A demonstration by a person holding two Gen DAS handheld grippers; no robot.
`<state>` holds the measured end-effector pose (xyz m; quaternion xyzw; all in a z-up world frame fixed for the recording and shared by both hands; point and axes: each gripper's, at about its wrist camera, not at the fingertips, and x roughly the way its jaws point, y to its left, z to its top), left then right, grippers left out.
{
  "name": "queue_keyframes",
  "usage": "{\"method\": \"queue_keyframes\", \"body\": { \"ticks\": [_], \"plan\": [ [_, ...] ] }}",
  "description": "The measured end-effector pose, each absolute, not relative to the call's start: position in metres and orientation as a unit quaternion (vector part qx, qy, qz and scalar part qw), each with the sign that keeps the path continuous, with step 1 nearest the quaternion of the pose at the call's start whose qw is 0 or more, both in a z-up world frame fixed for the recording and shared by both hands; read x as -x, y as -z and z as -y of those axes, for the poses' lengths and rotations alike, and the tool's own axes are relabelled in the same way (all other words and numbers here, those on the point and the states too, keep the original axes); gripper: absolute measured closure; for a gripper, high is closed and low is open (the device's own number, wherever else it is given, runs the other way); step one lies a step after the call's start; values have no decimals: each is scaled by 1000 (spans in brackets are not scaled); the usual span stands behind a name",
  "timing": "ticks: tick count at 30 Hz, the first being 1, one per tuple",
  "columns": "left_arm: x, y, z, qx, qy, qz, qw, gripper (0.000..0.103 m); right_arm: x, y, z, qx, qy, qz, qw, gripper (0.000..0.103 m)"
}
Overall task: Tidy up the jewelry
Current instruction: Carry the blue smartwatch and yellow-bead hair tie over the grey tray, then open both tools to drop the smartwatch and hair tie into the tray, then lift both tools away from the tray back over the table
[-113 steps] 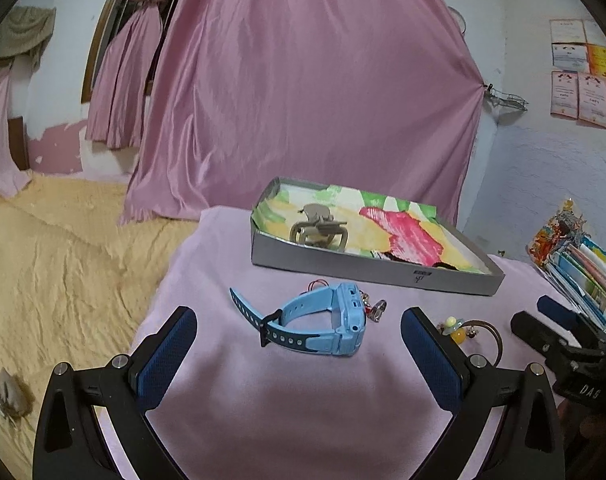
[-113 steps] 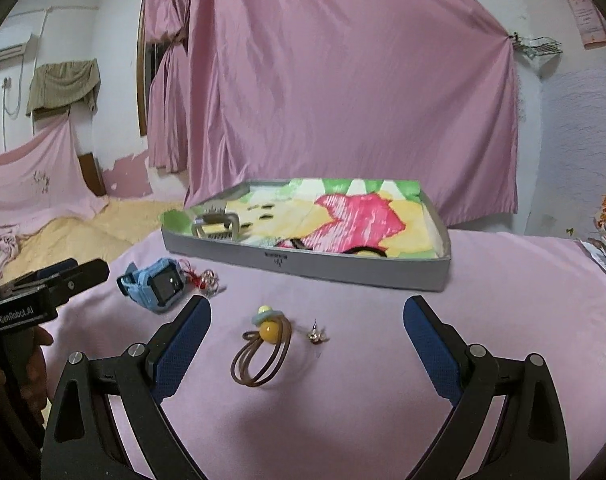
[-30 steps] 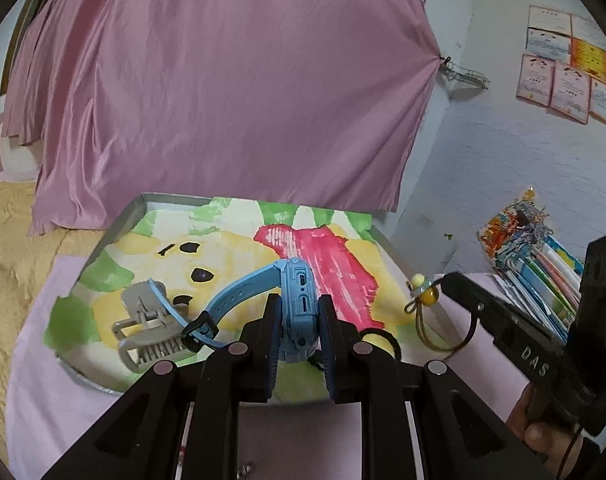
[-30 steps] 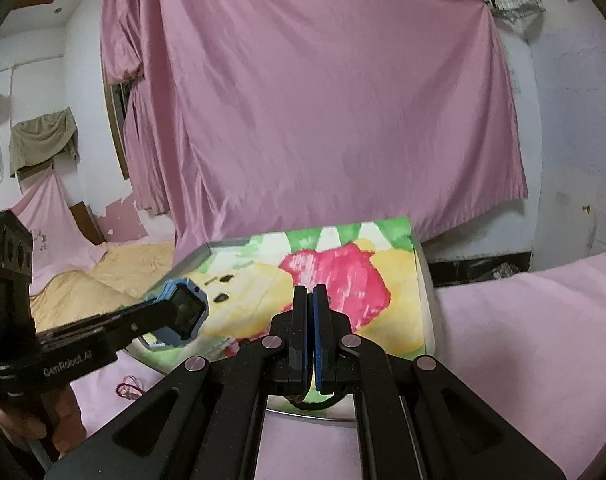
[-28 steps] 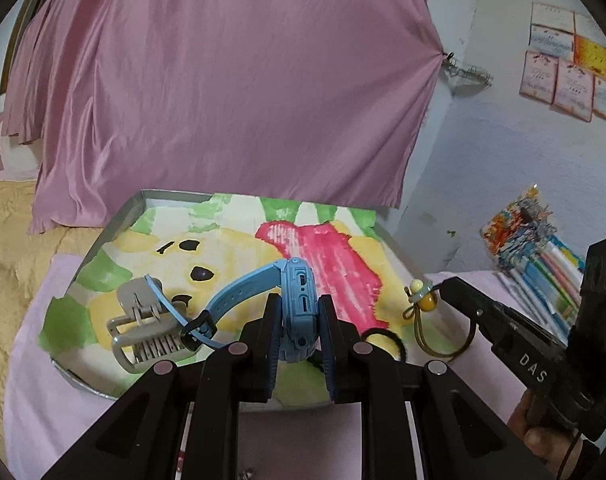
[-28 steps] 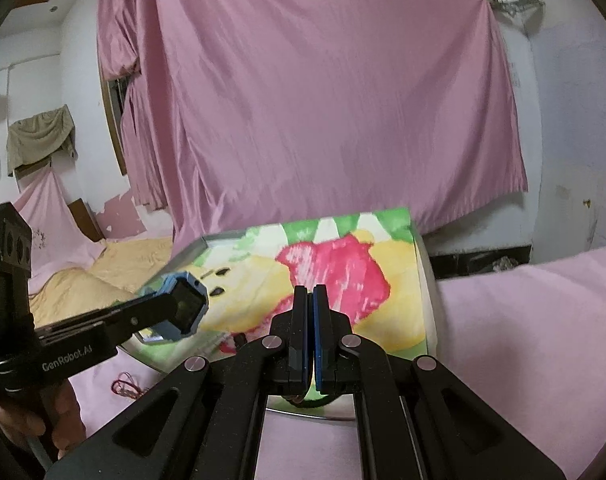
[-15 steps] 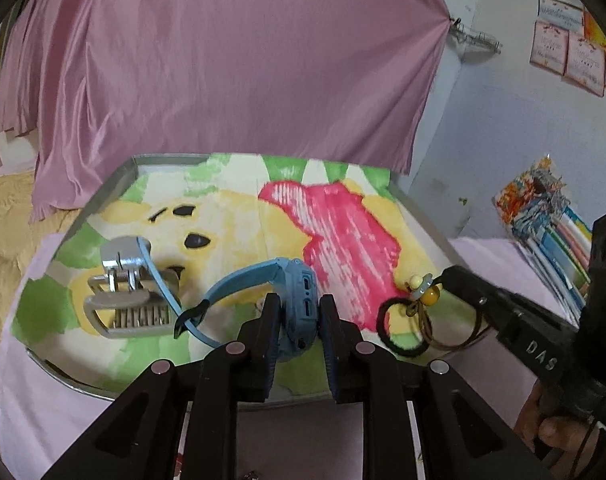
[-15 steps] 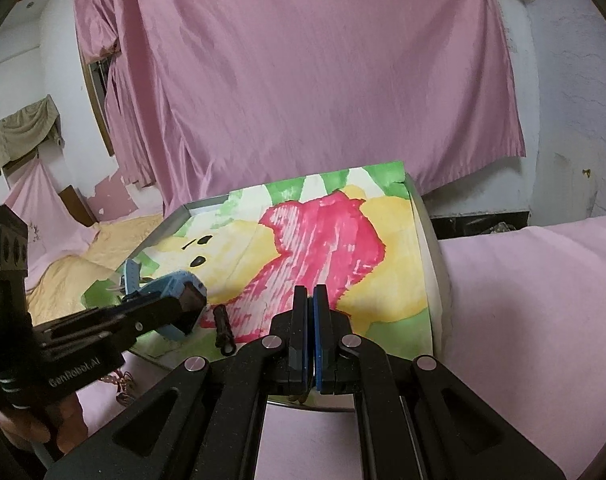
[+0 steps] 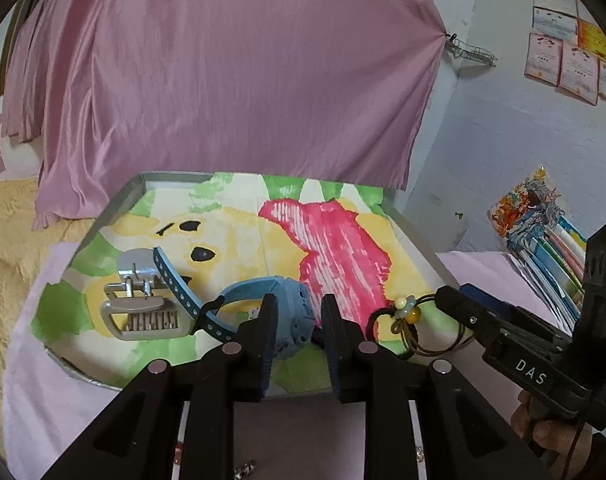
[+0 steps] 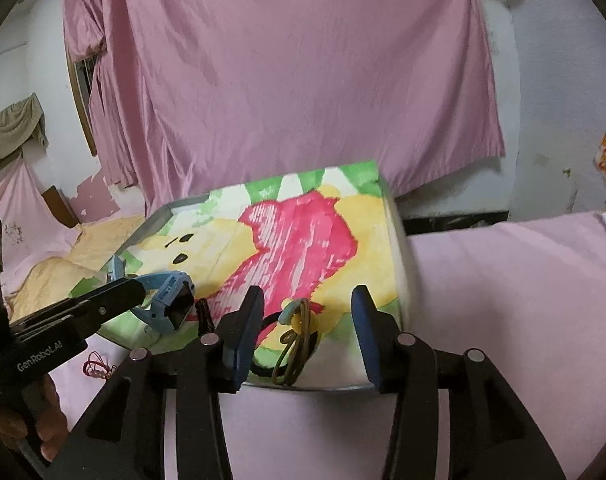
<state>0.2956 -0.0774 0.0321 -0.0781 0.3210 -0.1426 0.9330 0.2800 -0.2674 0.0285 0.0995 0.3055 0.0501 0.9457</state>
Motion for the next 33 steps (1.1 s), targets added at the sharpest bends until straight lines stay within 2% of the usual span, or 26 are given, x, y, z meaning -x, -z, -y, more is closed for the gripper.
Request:
{"method": "queue_keyframes", "body": {
  "ticks": [2,3,4,6,7,9,12,13,14,16,21,33],
  "plan": [
    [-289,-35,75,80,142,-313,936,60,-272,-32,267,-95,-47,-297,949,62],
    [-284,-37,73,85,141,-307,937,43,-269,-34,268,-94,-46,-293,950,62],
    [-278,-39,69,95,141,-295,940,33,-264,-35,269,-92,-46,-287,952,62],
    [-269,-43,64,103,141,-278,945,33,-256,-39,270,-88,-43,-279,955,59],
    [-266,-45,63,101,139,-275,946,33,-251,-40,270,-86,-40,-274,957,52],
    [-254,-49,59,98,131,-262,951,33,-242,-44,270,-86,-39,-265,960,45],
    [-239,-54,55,91,120,-242,959,19,-226,-48,270,-79,-37,-251,964,37],
    [-235,-55,52,90,116,-234,961,13,-220,-50,269,-76,-37,-245,966,31],
    [-227,-56,49,88,112,-224,964,11,-214,-51,268,-74,-37,-236,968,24],
    [-217,-58,45,85,107,-215,967,7,-203,-54,268,-71,-36,-223,972,17],
    [-194,-59,38,67,92,-203,973,2,-173,-60,263,-61,-37,-186,980,10],
    [-153,-44,24,21,70,-190,979,1,-125,-69,248,-28,-49,-140,989,9]
  ]
}}
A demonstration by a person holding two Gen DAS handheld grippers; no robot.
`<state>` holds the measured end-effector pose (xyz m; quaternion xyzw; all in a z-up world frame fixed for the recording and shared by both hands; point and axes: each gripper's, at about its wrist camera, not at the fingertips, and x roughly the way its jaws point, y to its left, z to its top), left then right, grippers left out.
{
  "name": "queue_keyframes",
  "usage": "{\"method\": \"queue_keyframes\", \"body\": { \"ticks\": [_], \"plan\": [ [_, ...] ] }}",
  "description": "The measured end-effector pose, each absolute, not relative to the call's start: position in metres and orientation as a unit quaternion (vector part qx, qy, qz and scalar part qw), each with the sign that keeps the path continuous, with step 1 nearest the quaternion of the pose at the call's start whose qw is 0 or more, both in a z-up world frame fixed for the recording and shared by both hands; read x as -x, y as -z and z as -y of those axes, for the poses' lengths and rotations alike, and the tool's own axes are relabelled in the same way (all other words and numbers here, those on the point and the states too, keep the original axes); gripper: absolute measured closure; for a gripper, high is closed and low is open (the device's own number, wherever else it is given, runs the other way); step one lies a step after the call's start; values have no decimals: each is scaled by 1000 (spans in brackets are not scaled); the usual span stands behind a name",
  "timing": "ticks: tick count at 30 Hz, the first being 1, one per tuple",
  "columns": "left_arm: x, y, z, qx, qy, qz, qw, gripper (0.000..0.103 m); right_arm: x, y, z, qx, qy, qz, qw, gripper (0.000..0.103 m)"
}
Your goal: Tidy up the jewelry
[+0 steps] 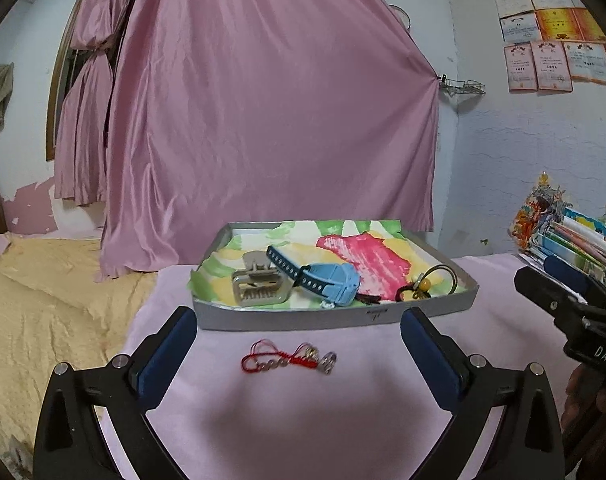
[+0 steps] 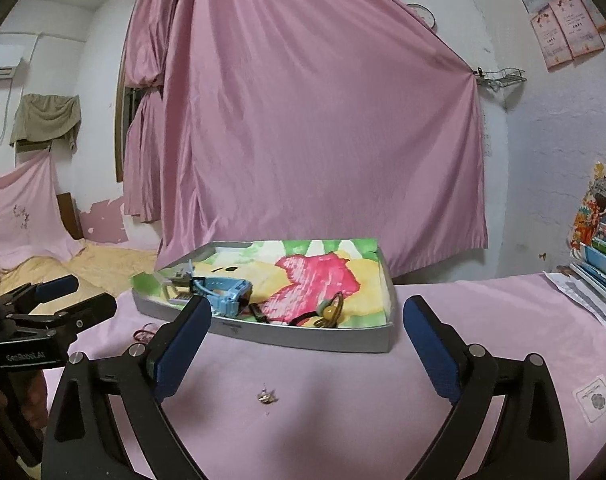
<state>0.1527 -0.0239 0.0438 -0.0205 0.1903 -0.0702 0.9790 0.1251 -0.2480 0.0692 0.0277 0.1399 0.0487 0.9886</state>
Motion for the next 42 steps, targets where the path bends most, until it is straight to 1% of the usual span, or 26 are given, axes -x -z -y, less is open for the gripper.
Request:
{"method": "queue_keyframes", "body": {
  "ticks": [8,15,25,27,29,30,33,34,35,36,37,38,40,42],
  "plan": [
    [-144,-34,12,10,63,-205,977,1,-120,-58,242,-21,-63,-181,981,9],
    [-153,-26,6,-2,59,-243,968,1,-136,-41,239,-26,-65,-235,969,9],
    [-179,-15,7,20,85,-306,948,1,-166,-18,237,-37,-75,-323,943,10],
    [-182,-12,9,21,89,-314,945,1,-172,-15,235,-36,-83,-337,937,18],
    [-186,-11,11,21,96,-321,942,1,-178,-10,233,-35,-89,-352,931,33],
    [-187,-11,12,20,99,-323,941,2,-180,-9,232,-35,-90,-357,929,36],
    [-190,-11,17,13,106,-326,939,13,-186,-5,229,-36,-98,-370,923,42],
    [-192,-11,19,10,109,-328,938,17,-187,-5,228,-36,-100,-373,922,46],
    [-194,-11,20,8,112,-330,937,19,-189,-3,226,-37,-106,-379,919,49],
    [-197,-10,22,6,117,-336,934,24,-191,-3,225,-37,-109,-382,917,51],
    [-199,-9,24,6,124,-342,932,28,-191,-2,224,-36,-113,-386,915,56],
    [-202,-8,26,8,134,-350,927,31,-193,0,223,-37,-118,-391,912,59],
    [-206,-6,29,7,144,-360,922,37,-195,1,220,-37,-124,-397,909,60],
    [-209,-5,33,5,154,-367,917,43,-197,1,219,-34,-130,-401,906,65]
  ]
}}
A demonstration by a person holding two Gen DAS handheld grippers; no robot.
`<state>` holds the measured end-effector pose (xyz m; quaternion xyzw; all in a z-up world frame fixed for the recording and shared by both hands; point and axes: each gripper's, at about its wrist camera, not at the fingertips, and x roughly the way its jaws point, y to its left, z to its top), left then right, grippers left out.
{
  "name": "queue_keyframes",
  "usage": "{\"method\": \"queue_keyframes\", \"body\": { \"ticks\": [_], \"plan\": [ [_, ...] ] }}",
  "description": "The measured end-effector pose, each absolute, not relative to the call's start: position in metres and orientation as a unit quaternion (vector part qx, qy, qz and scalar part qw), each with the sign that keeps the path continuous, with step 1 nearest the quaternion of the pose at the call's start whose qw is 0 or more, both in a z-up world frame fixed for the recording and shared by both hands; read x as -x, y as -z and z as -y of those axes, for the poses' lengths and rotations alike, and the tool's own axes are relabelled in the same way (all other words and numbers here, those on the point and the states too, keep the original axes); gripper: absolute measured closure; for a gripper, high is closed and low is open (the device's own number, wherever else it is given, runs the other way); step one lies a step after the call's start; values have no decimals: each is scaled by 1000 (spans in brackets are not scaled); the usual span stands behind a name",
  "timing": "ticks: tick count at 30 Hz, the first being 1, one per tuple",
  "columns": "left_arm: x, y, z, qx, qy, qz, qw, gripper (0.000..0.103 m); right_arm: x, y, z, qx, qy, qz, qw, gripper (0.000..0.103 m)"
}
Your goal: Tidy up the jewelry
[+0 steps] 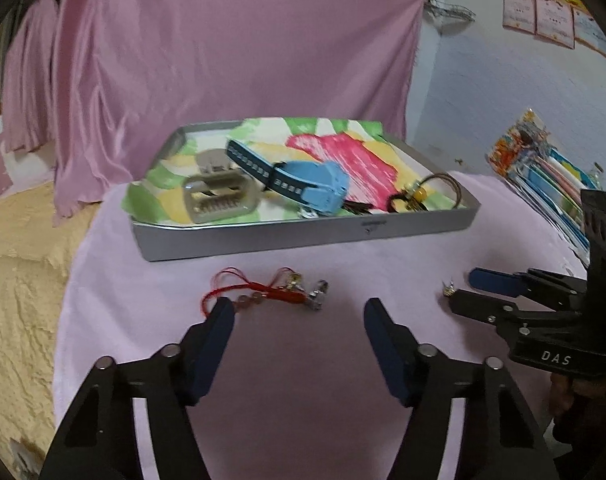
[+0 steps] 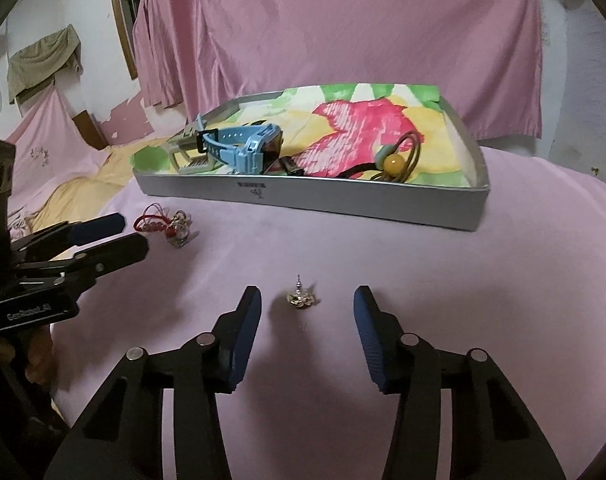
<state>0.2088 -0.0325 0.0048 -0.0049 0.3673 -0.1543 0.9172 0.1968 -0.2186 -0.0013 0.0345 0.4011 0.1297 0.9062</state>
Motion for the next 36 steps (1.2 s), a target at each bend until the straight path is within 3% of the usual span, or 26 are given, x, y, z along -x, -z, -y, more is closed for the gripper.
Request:
{"method": "queue_keyframes", "body": {
  "ticks": [11,17,19,31,36],
  "plan": [
    [-224,-7,48,-23,169,-375,911,50,-205,1,212,-32,-146,-415,897,77],
    [-233,-3,54,-31,177,-389,903,60,-210,2,214,-40,-150,-416,896,81],
    [-235,-2,54,-32,178,-393,901,70,-211,2,215,-43,-151,-417,896,82],
    [-235,1,61,-49,180,-401,897,95,-213,3,215,-48,-161,-417,893,85],
    [-234,0,59,-48,178,-399,898,97,-214,3,213,-44,-163,-419,892,90]
  ]
}}
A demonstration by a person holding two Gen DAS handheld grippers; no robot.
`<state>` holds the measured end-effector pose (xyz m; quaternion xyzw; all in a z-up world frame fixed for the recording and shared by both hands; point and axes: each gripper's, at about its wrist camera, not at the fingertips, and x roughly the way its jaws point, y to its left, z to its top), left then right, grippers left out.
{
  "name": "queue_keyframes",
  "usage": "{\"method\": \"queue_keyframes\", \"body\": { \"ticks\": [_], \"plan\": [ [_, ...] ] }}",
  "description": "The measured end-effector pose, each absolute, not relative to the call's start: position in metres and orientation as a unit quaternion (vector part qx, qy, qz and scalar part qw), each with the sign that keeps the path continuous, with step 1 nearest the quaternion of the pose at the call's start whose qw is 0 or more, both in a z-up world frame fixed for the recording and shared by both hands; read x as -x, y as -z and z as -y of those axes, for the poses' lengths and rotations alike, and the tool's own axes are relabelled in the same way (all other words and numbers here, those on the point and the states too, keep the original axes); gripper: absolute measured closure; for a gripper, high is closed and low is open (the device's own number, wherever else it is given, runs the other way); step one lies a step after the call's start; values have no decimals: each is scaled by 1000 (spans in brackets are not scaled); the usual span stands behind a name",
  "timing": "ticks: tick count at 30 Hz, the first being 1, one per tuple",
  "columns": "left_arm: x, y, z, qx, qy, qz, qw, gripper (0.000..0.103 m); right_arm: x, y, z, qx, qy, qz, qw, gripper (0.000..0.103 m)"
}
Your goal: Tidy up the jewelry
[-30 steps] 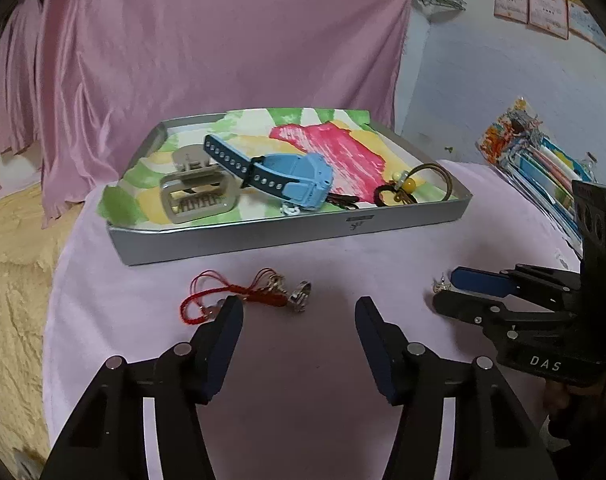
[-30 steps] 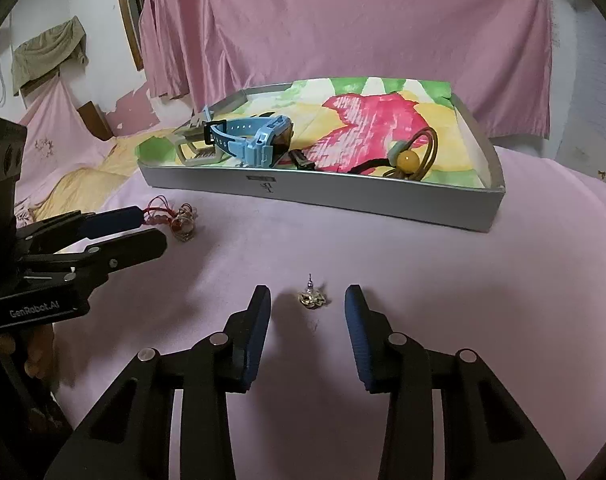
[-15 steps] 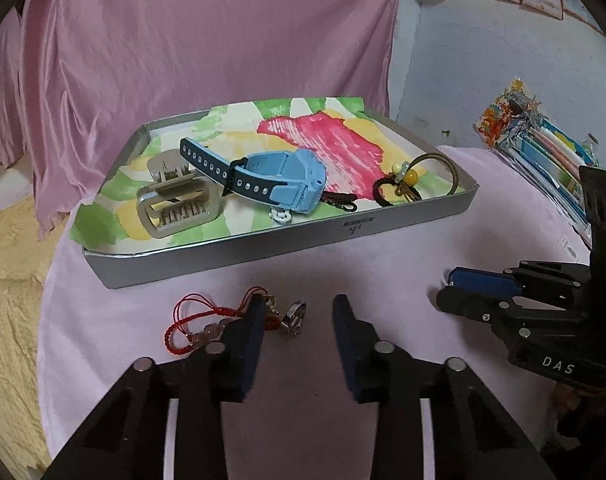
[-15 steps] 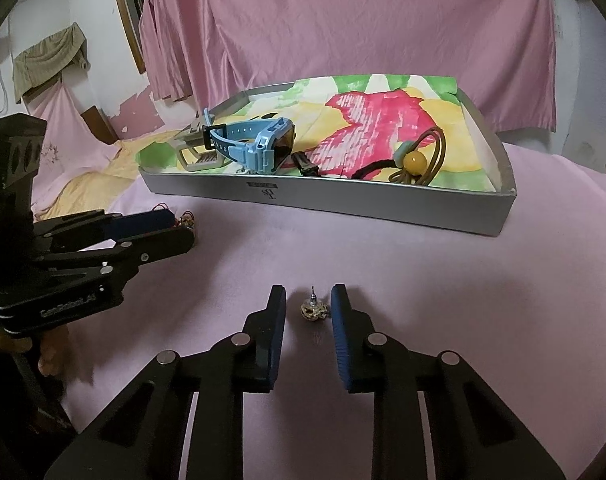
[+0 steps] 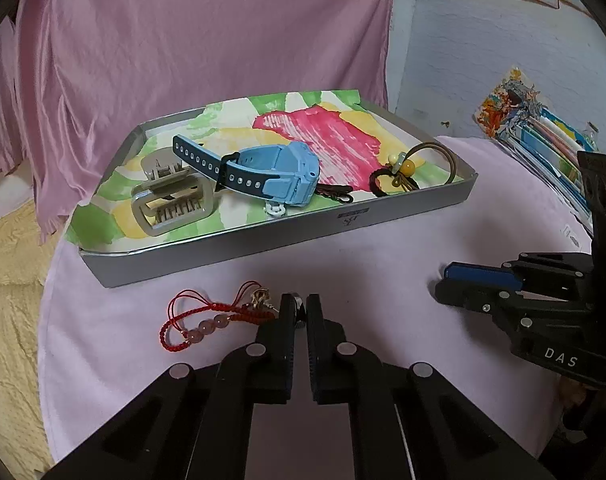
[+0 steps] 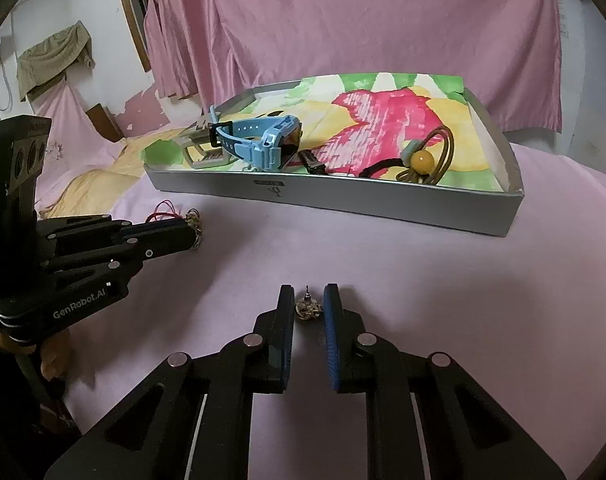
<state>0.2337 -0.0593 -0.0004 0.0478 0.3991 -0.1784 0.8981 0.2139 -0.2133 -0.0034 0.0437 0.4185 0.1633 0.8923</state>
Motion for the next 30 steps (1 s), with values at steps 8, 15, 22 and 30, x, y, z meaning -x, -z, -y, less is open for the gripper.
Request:
{"method": "queue_keyframes", "body": {
  "ticks": [8,15,22,30],
  "plan": [
    [-224,-8,56,-31,185,-370,910,97,-211,1,219,-64,-173,-403,896,90],
    [-221,-24,67,-11,195,-334,922,97,-204,-7,233,-81,-172,-367,911,90],
    [-239,-45,88,15,211,-301,930,97,-217,-27,257,-69,-134,-333,931,90],
    [-277,-43,118,32,213,-315,924,97,-260,-37,287,-65,-87,-326,939,90]
  ]
}}
